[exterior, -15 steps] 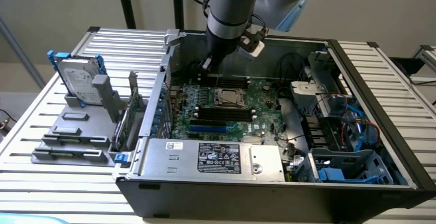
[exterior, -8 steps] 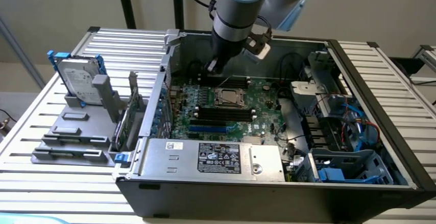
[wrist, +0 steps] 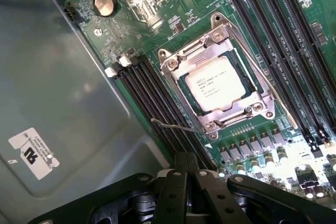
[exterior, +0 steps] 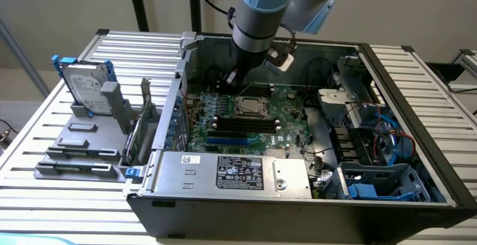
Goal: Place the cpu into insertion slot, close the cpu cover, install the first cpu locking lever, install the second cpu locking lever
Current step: 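Install the first cpu locking lever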
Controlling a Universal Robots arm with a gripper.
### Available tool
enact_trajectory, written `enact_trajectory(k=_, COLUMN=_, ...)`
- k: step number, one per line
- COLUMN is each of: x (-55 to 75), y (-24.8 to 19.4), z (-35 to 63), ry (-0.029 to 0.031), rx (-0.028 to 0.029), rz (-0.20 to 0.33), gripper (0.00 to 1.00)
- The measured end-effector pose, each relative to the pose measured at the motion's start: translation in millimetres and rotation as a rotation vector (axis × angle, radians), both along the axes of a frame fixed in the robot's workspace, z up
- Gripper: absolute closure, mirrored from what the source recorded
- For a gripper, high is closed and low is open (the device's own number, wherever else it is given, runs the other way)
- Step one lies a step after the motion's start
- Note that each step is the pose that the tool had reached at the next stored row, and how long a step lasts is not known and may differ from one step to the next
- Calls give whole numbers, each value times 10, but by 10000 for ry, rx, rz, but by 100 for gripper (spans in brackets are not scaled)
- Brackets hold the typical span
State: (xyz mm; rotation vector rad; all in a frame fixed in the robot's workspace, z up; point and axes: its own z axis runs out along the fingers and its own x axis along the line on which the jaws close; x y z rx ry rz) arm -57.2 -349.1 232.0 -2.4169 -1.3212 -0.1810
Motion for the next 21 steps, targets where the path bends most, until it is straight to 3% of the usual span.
enact_trajectory(k=14, x=-20, y=2, z=-254, ry=-29, rx=-9, rz=-8, gripper=89)
enact_trajectory(k=21, x=-19, y=24, z=-303, ry=-28, rx=-14, rz=-15, gripper=89)
